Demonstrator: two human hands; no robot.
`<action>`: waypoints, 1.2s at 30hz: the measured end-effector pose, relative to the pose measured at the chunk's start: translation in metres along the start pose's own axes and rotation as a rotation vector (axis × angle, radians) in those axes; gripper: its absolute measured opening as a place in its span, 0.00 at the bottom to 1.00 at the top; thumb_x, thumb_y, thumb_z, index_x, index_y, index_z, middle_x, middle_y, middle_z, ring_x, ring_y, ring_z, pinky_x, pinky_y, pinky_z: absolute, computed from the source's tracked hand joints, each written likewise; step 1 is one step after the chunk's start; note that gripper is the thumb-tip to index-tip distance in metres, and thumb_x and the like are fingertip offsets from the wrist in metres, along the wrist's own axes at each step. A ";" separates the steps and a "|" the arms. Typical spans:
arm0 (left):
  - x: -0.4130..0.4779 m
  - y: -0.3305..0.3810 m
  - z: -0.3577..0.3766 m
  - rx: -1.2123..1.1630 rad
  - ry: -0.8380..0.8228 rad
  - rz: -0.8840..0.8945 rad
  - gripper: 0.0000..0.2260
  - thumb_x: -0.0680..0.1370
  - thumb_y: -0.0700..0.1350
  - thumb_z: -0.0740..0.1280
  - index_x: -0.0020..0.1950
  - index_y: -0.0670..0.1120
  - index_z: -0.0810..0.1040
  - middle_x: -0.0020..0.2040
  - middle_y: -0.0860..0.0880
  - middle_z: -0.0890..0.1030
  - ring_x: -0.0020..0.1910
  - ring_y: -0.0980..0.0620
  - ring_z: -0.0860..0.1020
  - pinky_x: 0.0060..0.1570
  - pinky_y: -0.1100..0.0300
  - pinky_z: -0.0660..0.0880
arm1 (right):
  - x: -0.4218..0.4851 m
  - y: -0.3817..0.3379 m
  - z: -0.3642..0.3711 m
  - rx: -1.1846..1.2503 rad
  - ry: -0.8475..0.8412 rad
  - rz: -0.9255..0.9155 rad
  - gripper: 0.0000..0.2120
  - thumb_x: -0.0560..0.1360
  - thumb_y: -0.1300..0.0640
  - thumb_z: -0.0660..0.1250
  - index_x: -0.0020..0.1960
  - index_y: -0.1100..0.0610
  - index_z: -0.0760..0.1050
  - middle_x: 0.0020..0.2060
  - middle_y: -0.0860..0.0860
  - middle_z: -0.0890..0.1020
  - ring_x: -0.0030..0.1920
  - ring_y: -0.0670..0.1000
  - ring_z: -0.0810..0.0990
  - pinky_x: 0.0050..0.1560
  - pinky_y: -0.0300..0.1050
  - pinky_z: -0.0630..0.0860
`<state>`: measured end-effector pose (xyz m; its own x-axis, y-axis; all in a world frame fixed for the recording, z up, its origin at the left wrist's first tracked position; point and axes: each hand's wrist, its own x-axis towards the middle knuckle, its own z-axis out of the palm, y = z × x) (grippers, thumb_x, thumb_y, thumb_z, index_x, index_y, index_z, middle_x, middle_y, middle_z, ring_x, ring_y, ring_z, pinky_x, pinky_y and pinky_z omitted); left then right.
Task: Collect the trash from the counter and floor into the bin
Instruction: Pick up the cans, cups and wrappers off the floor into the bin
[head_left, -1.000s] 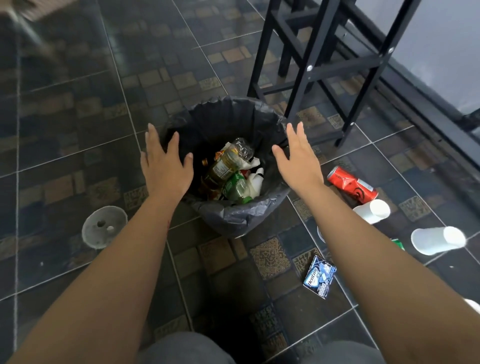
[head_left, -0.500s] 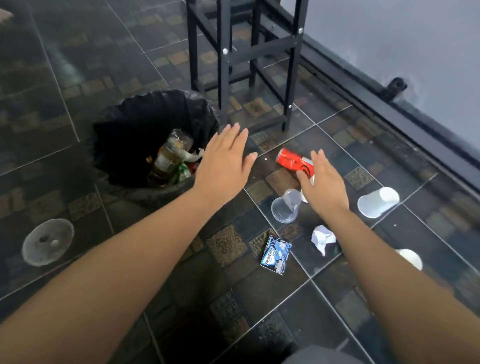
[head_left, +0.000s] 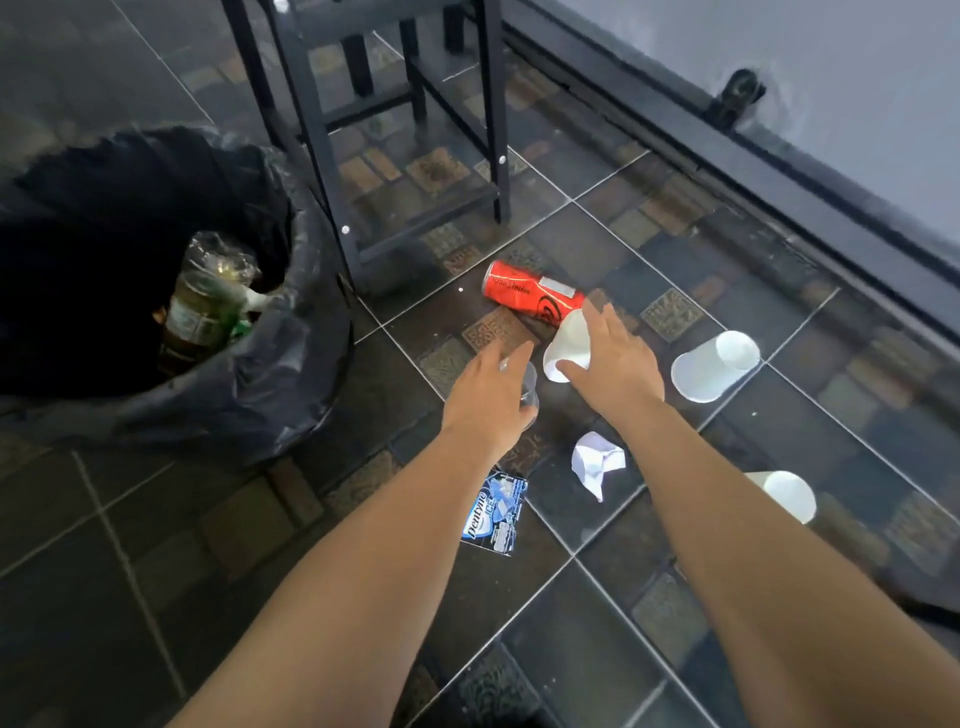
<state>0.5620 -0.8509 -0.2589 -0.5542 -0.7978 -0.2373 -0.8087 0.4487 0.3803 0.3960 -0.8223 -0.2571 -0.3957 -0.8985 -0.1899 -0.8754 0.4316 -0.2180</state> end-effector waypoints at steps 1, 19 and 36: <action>0.000 0.001 0.001 -0.036 0.014 -0.008 0.31 0.78 0.51 0.68 0.78 0.51 0.58 0.75 0.45 0.63 0.70 0.43 0.70 0.65 0.52 0.70 | 0.002 0.000 0.002 -0.006 -0.007 0.003 0.36 0.77 0.46 0.66 0.78 0.51 0.53 0.78 0.56 0.58 0.71 0.61 0.67 0.71 0.53 0.61; -0.041 -0.032 -0.041 -0.178 0.224 -0.065 0.28 0.77 0.47 0.71 0.75 0.49 0.64 0.69 0.47 0.68 0.64 0.46 0.73 0.60 0.53 0.71 | 0.004 -0.025 0.019 0.104 0.112 -0.002 0.20 0.76 0.54 0.69 0.63 0.60 0.67 0.61 0.59 0.76 0.60 0.62 0.76 0.60 0.55 0.71; -0.078 -0.028 -0.144 -0.377 0.794 0.046 0.29 0.77 0.49 0.71 0.75 0.48 0.64 0.70 0.49 0.68 0.66 0.53 0.71 0.53 0.62 0.71 | -0.024 -0.097 -0.066 0.493 0.699 -0.157 0.16 0.75 0.51 0.69 0.54 0.60 0.70 0.54 0.57 0.75 0.53 0.56 0.73 0.48 0.47 0.70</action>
<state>0.6562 -0.8592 -0.1226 -0.1706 -0.8897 0.4235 -0.5927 0.4360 0.6772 0.4717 -0.8479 -0.1688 -0.5018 -0.7241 0.4732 -0.7781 0.1388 -0.6126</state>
